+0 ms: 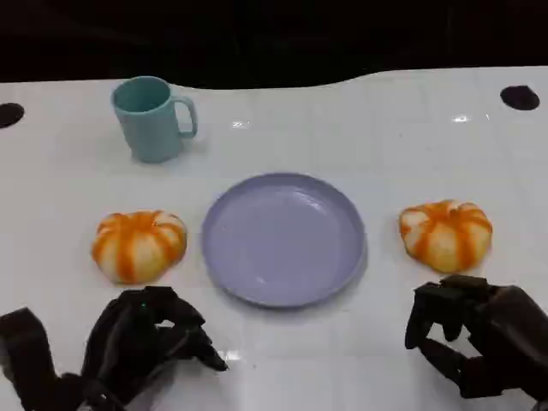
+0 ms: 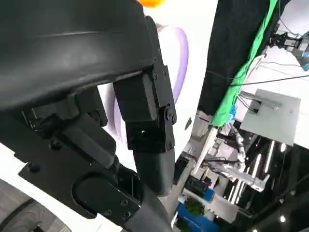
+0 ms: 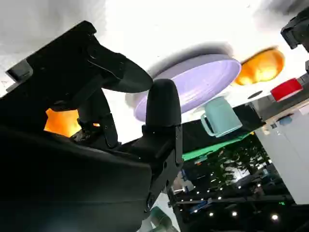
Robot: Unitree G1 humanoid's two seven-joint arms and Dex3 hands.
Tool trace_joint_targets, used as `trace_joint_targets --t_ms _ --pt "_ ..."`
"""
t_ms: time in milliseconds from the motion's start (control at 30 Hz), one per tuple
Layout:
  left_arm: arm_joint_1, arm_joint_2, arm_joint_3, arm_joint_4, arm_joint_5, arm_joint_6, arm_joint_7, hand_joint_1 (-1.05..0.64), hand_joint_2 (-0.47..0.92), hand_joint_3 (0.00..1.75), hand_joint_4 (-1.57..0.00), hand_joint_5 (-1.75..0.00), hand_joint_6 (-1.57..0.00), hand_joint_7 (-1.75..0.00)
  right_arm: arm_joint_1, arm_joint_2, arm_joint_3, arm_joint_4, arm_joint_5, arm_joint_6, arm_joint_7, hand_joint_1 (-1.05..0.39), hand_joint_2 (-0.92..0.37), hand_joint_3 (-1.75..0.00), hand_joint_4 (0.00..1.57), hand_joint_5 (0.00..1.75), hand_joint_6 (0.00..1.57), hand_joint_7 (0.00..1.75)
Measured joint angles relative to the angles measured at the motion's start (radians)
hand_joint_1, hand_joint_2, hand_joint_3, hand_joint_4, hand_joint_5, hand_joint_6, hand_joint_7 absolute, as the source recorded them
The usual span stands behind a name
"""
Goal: Grasp the bread from the table and place it into the plate.
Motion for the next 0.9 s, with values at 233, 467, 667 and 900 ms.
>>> trace_joint_targets --t_ms 233,467,667,900 --pt "-0.001 0.000 0.000 0.002 0.000 0.000 0.000 -1.05 0.64 0.00 -1.57 -0.61 -1.57 -0.38 0.000 0.000 0.000 0.003 0.000 0.000 0.000 -0.16 -0.48 -1.09 0.68 1.75 0.54 1.53" --pt "-0.002 0.000 0.001 0.002 0.000 0.000 0.000 -1.05 0.64 0.00 -1.57 -0.61 -1.57 -0.37 -0.001 0.000 0.003 0.007 0.000 0.004 0.003 -0.17 -0.49 -1.07 0.67 1.75 0.54 1.54" --pt "-0.002 0.000 0.001 0.002 0.000 -0.001 0.000 -1.05 0.64 0.00 -1.57 -0.60 -1.57 -0.37 -0.001 0.000 0.003 0.007 0.000 0.007 0.011 -0.16 -0.49 -1.07 0.68 1.75 0.54 1.52" --pt "-0.002 0.000 0.001 0.002 0.000 -0.001 0.000 -1.05 0.63 0.00 -1.57 -0.60 -1.57 -0.37 -0.001 0.000 0.003 0.007 -0.002 0.007 0.010 -0.16 -0.49 -1.06 0.68 1.75 0.55 1.53"
